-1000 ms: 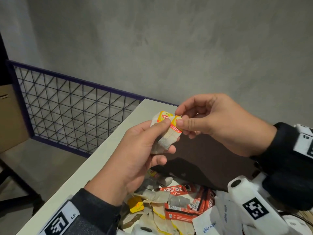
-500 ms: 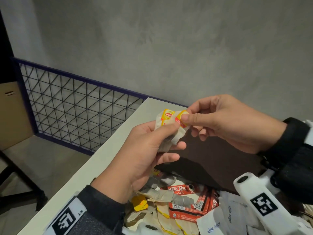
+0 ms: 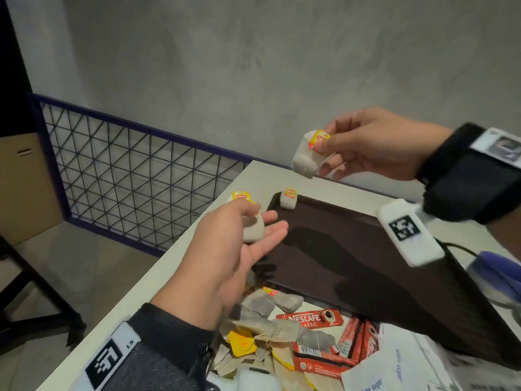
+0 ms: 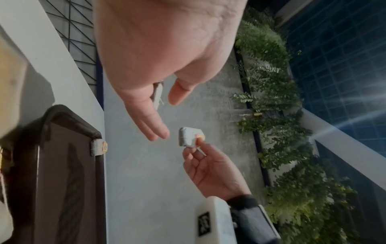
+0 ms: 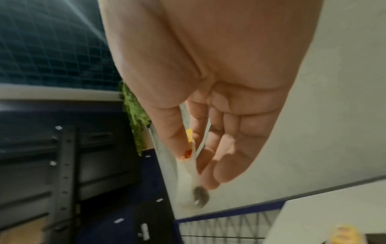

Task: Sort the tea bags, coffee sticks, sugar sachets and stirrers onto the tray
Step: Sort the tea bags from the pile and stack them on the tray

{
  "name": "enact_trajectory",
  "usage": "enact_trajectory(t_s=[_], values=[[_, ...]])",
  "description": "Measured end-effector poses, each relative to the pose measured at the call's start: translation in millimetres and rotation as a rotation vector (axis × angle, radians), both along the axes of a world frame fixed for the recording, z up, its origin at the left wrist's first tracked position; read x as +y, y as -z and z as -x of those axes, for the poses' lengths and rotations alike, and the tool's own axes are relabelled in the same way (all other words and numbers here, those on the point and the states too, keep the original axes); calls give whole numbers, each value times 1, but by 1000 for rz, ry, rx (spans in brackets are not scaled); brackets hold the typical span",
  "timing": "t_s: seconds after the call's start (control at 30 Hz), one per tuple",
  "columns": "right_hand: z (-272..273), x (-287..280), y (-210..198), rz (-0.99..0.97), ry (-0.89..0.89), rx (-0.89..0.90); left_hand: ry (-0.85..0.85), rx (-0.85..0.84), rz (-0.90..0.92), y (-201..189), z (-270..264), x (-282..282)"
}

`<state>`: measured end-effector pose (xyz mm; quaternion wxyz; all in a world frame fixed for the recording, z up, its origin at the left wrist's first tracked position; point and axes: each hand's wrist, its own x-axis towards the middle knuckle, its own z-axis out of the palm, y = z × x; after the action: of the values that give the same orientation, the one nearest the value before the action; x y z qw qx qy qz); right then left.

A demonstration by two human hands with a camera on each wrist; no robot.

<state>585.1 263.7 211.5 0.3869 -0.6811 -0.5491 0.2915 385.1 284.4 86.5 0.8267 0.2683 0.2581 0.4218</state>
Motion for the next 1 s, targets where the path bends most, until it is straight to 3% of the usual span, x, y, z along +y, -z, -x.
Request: enact_trajectory(t_s=[0.17,0.33,0.73,1.0], values=[[-38,63,59,205,52,-256,-141,-34,8,-3,4,4],[-60,107,108,376,43,-251,-162,-69,-5,-2,7,7],[-83,141,127,418,224,-166,-114,-52,22,2,4,7],[-82,147,137,442,222,-146,-90,-52,33,5,-1,8]])
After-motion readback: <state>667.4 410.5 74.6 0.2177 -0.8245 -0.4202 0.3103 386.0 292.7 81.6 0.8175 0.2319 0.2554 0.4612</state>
